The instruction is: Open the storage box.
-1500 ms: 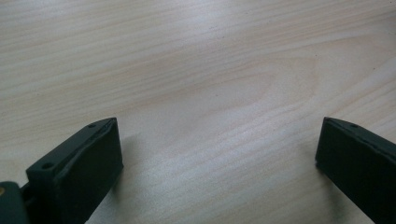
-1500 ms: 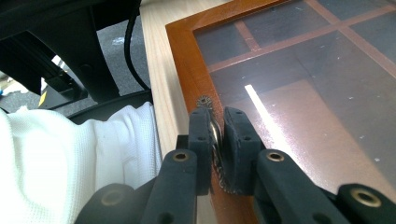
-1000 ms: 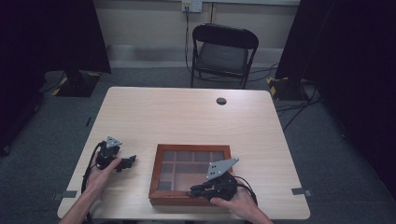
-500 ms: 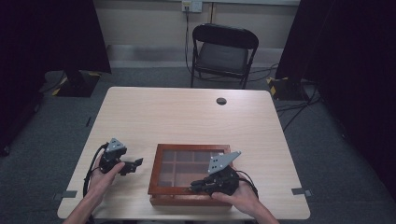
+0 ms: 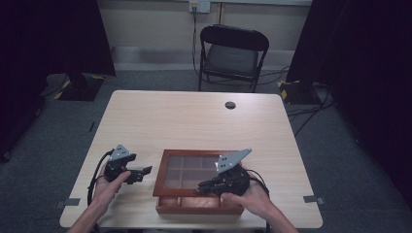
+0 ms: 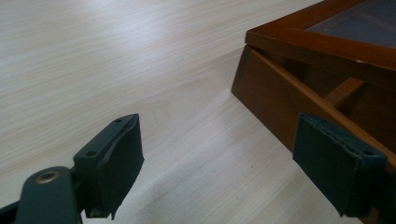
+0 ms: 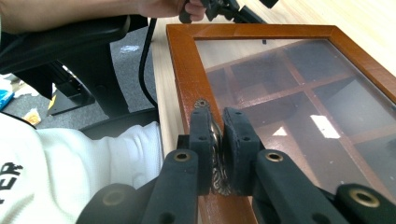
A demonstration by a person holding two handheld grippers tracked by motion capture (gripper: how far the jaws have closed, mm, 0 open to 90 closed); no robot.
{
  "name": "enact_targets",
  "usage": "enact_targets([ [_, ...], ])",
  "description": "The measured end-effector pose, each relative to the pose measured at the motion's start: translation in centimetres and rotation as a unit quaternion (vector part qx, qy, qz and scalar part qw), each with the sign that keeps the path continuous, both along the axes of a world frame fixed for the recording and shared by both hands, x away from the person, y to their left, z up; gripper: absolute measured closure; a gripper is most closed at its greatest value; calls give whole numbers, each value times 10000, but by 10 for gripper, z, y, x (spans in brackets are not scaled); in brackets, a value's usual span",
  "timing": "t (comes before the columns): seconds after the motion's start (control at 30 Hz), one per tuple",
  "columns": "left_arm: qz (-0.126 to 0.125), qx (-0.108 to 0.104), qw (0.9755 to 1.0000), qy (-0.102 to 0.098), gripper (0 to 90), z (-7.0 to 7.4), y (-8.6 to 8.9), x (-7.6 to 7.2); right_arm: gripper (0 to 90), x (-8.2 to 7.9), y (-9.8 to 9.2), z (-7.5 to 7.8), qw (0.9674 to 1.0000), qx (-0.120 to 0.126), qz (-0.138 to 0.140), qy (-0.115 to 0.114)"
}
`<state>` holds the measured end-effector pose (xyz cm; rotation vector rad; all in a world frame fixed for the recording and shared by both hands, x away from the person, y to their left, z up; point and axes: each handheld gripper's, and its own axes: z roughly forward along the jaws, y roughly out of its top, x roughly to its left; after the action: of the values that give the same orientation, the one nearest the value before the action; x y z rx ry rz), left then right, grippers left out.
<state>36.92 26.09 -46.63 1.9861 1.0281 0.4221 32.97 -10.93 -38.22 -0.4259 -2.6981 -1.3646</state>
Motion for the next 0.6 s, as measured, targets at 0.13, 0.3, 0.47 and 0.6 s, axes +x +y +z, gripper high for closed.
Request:
enact_targets([
  [0.13,-122,-33,9999,-36,157,1,-3,-1,830,3,0,6,10000,-20,7,14],
  [0.3,-272,-85,9996,-74,157,2,-7,-2,830,5,0,9,10000,6,-6,81],
  [0.47,-425,-107,9990,-95,157,4,-13,-5,831,9,0,12,9999,20,27,125],
  [0.6,-580,-112,9982,-115,157,5,-16,-7,831,13,0,18,9999,29,30,137],
])
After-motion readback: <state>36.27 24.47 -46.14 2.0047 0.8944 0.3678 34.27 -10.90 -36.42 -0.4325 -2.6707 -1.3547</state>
